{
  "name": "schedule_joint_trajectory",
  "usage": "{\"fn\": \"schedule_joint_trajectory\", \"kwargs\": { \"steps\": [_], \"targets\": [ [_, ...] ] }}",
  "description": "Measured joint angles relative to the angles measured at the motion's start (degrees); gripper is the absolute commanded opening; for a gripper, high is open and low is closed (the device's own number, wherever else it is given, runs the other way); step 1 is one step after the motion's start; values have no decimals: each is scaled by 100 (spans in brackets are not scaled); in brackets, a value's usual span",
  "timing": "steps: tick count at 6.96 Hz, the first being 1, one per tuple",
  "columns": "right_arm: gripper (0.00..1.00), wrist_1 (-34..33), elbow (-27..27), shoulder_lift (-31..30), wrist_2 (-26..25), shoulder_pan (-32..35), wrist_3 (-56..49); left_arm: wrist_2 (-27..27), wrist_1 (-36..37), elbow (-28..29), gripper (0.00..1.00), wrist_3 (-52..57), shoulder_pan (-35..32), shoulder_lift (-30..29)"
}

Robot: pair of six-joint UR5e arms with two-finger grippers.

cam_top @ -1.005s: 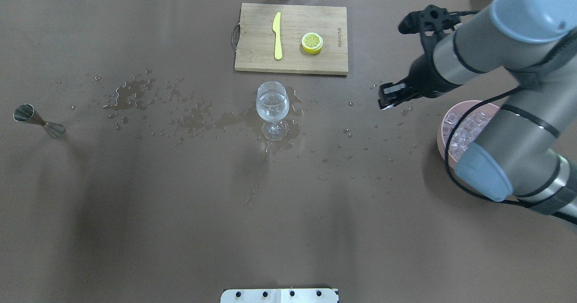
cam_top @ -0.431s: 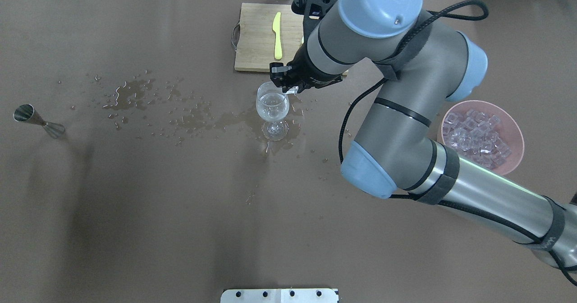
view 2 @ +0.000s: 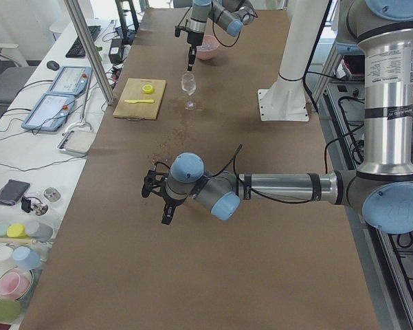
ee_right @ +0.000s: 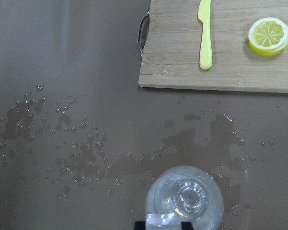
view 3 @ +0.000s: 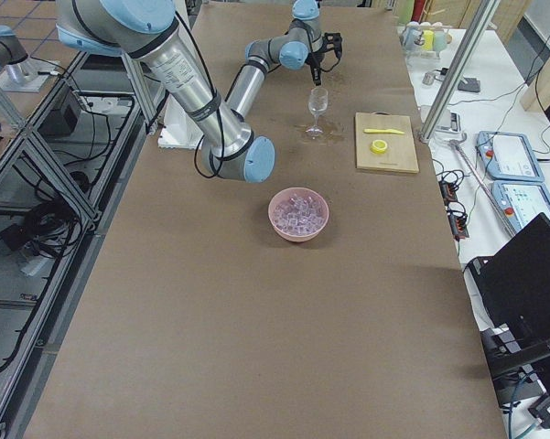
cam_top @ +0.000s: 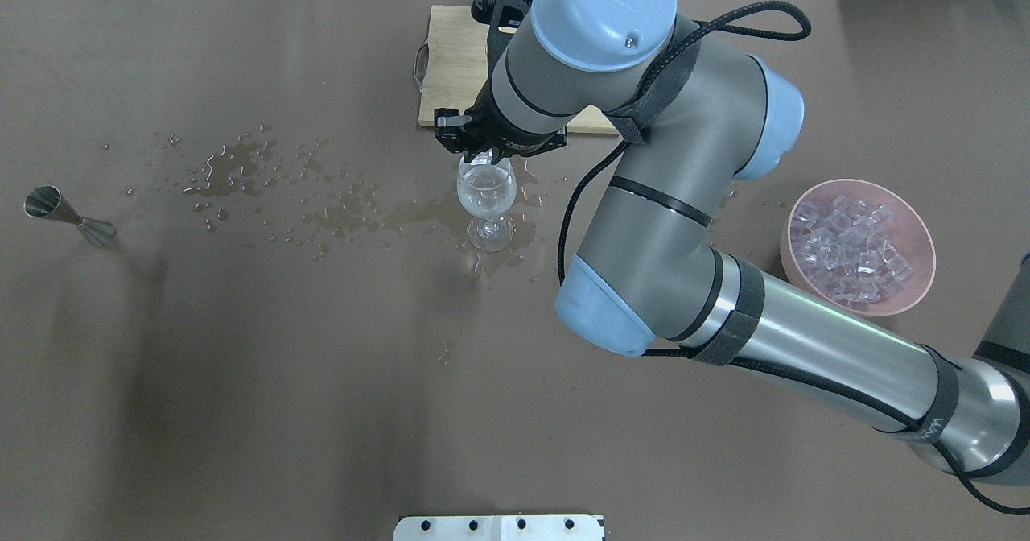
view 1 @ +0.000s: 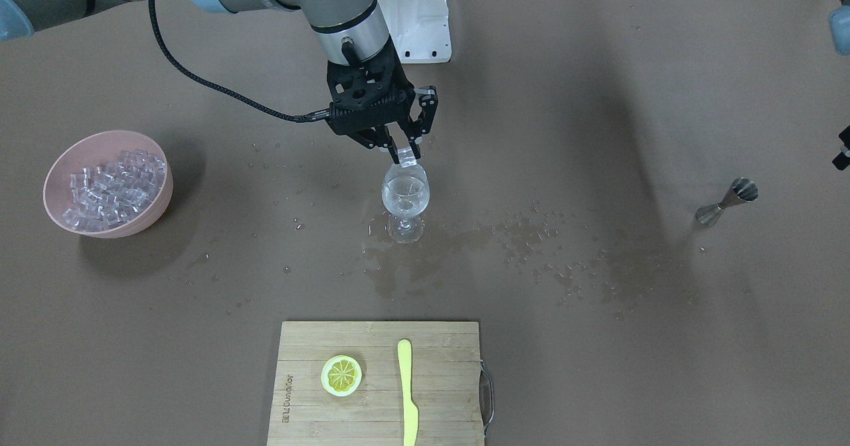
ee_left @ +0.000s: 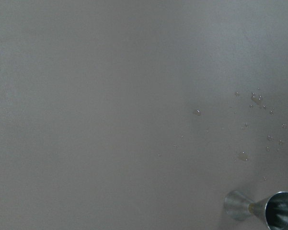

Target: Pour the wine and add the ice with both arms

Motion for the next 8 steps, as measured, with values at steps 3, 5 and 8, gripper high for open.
{"fn": "schedule_joint_trajectory", "kwargs": {
  "steps": [3,5,8],
  "targets": [
    [100,3,-22,12,-89,-8,19,-1,-1,-17,99,1,-1,0],
    [100,47,129,-256,-49,102,-106,1,1,9,99,6,6,-12],
    [100,348,909,-1920,955,1137,-1430,3,34,54,99,7,14,-81]
  ]
}}
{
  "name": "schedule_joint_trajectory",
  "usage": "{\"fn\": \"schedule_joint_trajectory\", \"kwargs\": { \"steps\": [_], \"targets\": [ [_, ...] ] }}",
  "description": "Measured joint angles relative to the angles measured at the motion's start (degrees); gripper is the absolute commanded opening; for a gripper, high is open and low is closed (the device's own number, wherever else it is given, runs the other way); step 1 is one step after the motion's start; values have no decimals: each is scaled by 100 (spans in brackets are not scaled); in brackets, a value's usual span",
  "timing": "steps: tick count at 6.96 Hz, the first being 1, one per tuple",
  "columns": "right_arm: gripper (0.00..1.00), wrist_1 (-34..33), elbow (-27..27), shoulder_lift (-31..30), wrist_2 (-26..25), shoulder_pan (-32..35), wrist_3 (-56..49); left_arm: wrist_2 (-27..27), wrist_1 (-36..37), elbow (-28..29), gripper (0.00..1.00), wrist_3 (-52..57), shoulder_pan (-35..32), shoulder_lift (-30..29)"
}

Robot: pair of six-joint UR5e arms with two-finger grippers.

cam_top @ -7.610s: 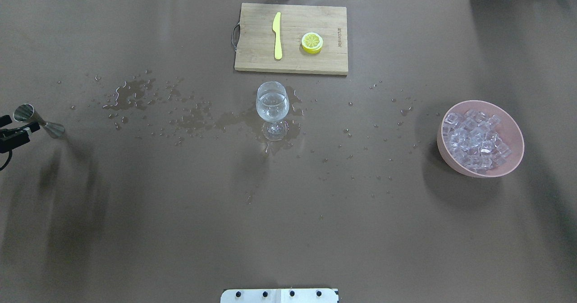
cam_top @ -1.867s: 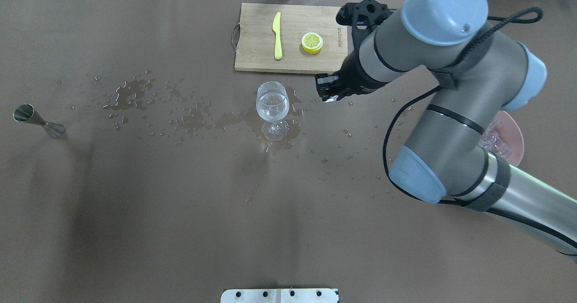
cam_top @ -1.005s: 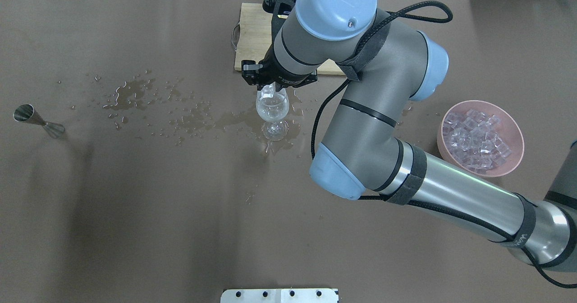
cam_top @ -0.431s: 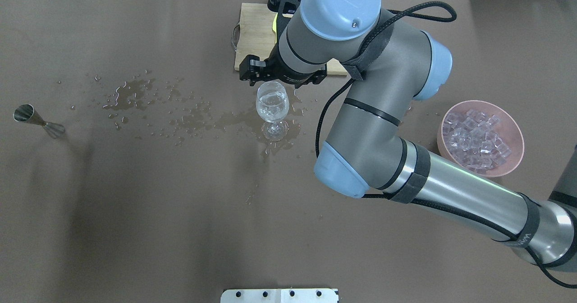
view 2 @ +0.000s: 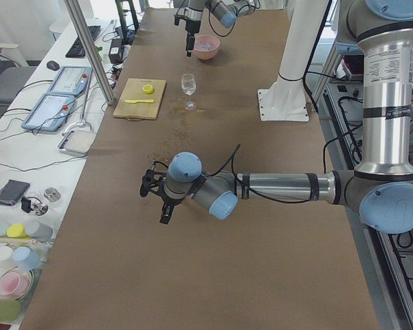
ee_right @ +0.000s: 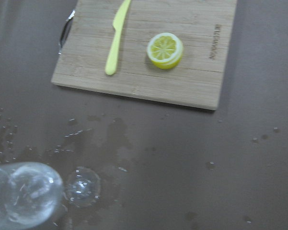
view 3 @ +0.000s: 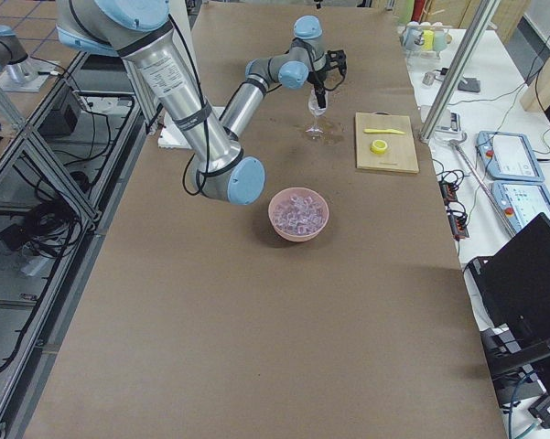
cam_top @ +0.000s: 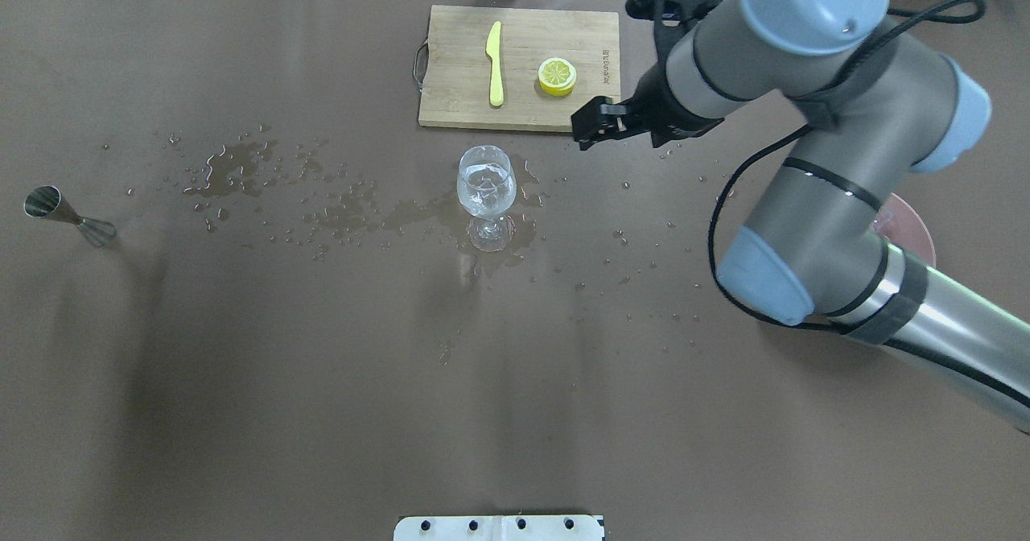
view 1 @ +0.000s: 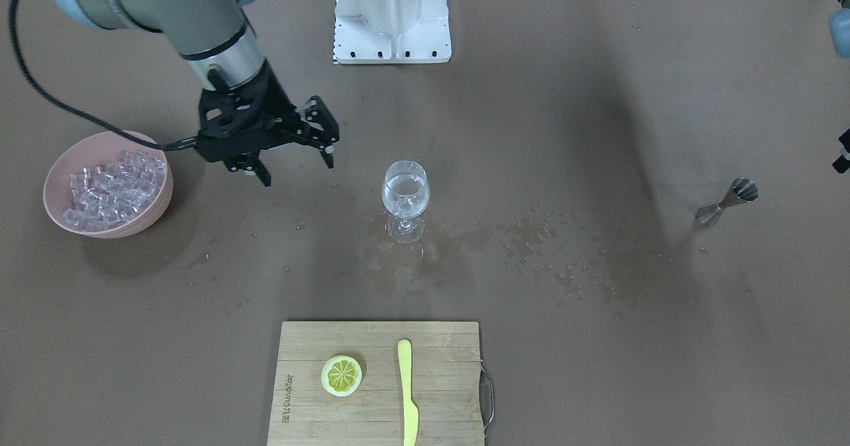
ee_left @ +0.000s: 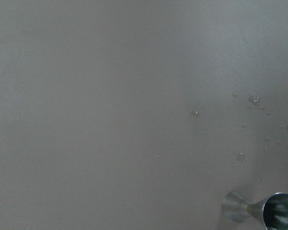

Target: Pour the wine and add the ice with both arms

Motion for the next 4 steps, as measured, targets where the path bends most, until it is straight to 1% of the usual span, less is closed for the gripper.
{"fn": "schedule_joint_trajectory", "kwargs": {
  "steps": [1,3,4],
  "targets": [
    [100,22,62,-556,442,520,-779,-10,29,-1,99,-5,1,-4],
    [100,18,19,-1665,783,1447,-2656,-20,50,-10,99,-13,2,5],
    [100,4,-204,-2022,1097,2039,-3648,-22,50,-16,99,-16,2,17]
  ]
}}
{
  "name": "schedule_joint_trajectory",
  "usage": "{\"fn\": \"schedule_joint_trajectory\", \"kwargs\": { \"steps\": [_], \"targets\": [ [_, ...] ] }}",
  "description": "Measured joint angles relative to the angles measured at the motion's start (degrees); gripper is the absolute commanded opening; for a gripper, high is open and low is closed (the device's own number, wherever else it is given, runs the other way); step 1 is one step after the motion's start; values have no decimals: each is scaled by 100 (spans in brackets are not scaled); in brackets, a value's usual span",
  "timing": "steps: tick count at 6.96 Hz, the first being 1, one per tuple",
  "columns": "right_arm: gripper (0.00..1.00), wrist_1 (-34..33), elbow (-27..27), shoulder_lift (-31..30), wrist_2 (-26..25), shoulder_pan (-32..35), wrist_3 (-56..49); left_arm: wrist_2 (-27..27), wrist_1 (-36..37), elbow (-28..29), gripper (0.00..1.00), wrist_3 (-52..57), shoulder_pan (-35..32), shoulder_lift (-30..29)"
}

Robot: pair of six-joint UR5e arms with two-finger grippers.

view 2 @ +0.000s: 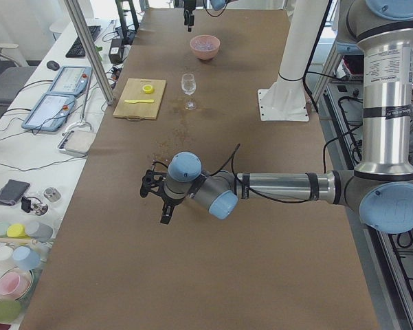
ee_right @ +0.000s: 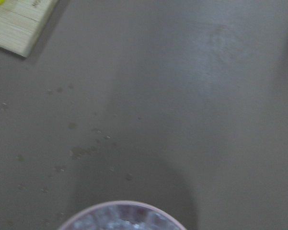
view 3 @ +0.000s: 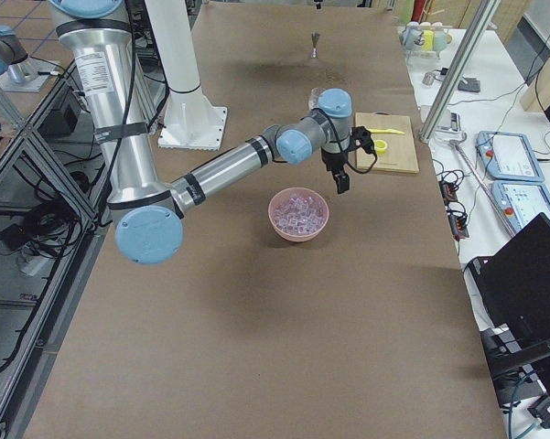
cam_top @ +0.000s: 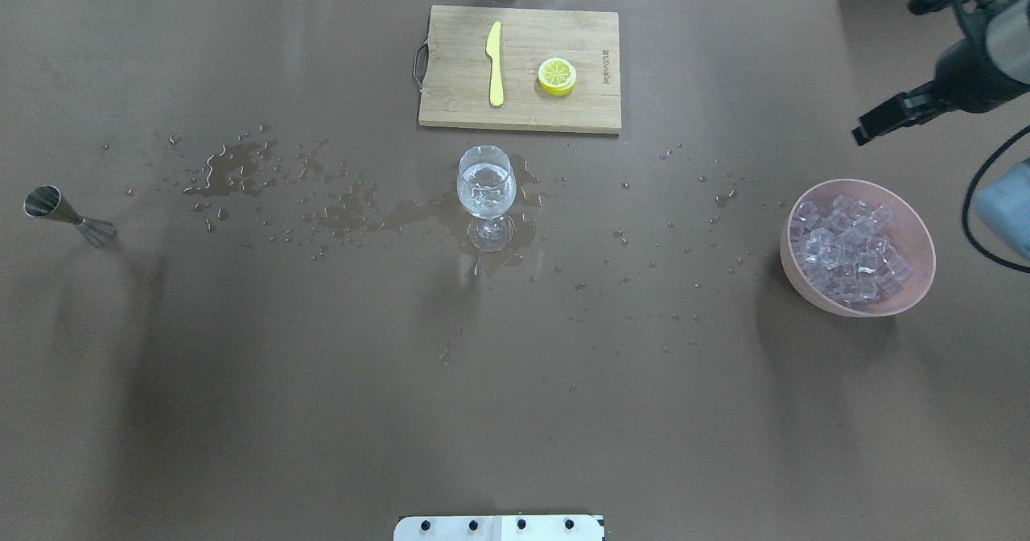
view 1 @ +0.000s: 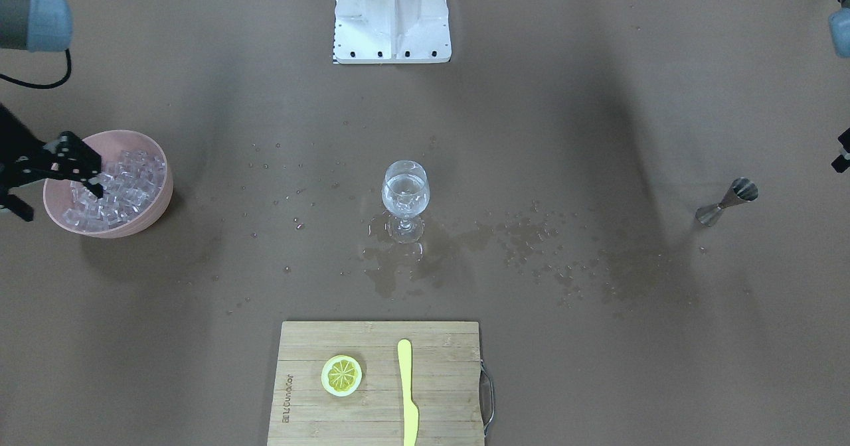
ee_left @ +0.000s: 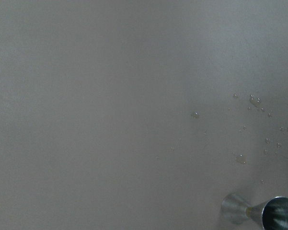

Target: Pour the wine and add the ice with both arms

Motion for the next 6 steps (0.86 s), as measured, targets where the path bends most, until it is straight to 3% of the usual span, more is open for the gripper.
{"fn": "schedule_joint_trajectory", "kwargs": {
  "steps": [3,6],
  "targets": [
    [100,-10,-1303,-234,1017,1442,-1906,11,-5,1,99,-22,0,56],
    [100,-37,-1559,-260,1181,1759,-2255,24,-21,20,99,-27,0,71]
  ]
}}
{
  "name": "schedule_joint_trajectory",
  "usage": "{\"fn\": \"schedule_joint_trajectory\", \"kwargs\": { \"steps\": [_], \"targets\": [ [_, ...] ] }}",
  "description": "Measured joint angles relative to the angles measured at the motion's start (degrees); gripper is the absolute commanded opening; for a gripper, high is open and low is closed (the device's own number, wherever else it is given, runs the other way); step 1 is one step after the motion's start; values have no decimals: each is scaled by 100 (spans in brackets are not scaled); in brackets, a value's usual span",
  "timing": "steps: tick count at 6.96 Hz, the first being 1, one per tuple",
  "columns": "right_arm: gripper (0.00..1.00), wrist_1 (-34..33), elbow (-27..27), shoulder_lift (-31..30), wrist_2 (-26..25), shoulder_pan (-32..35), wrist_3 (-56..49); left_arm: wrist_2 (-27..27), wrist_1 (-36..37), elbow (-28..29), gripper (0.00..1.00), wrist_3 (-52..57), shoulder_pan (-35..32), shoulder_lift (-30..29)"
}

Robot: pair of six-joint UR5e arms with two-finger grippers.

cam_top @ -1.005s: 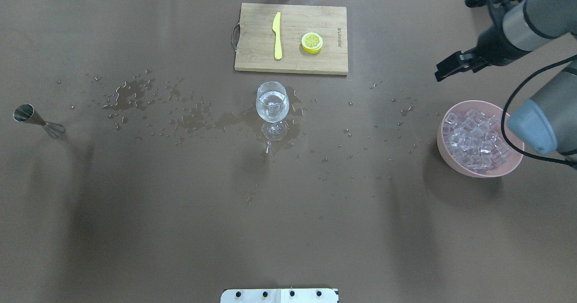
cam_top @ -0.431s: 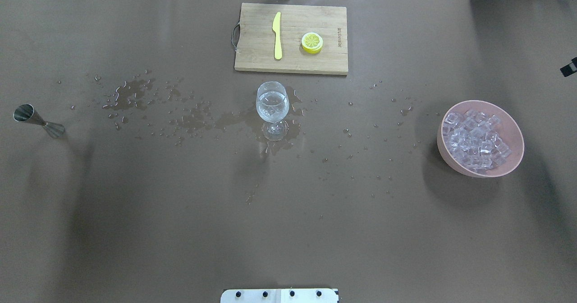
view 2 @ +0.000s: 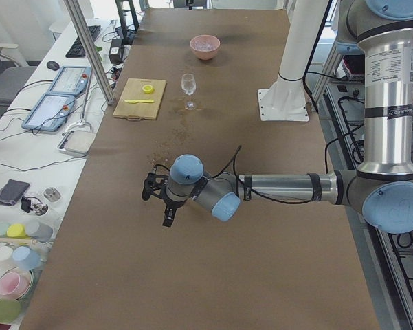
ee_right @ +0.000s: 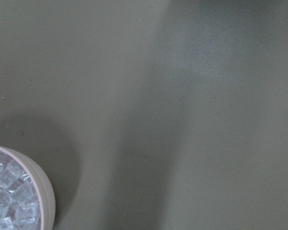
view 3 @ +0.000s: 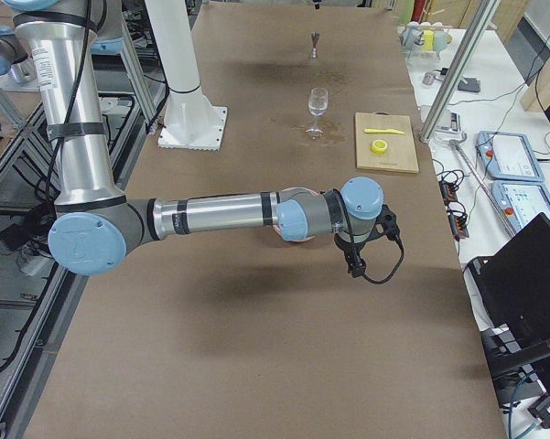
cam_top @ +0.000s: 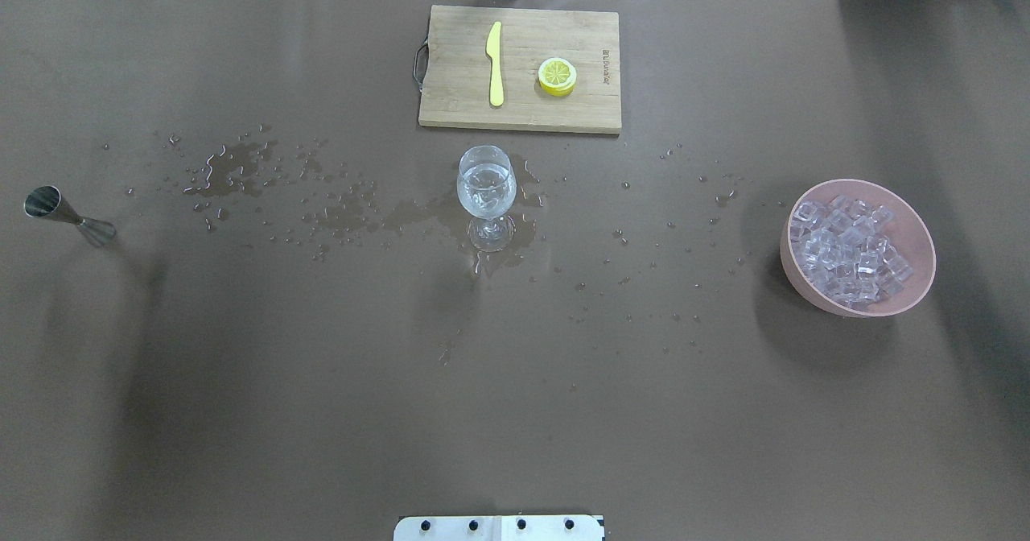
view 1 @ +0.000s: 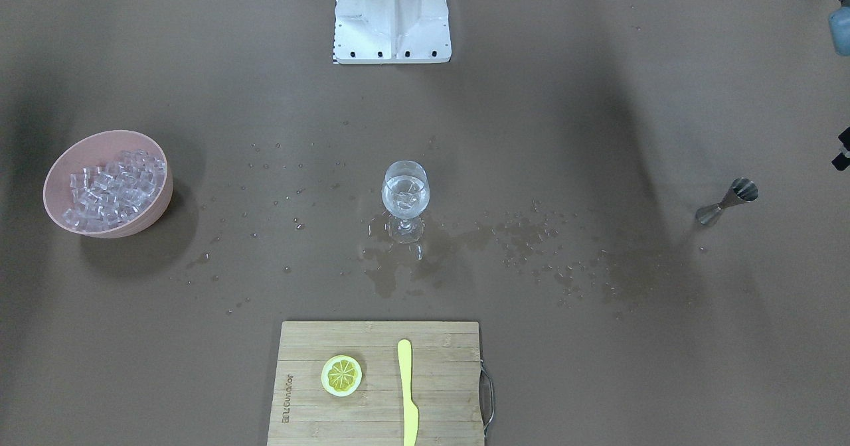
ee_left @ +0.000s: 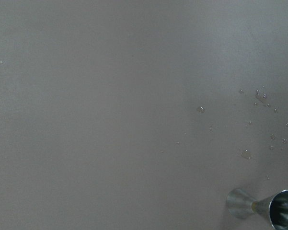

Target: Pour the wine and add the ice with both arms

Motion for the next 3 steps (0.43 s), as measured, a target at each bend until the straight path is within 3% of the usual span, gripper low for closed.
{"fn": "schedule_joint_trajectory", "kwargs": {
  "steps": [3],
  "targets": [
    [100,28,62,-148,196,103,-58,-20,-77,-92,99,19,0,-82]
  ]
}}
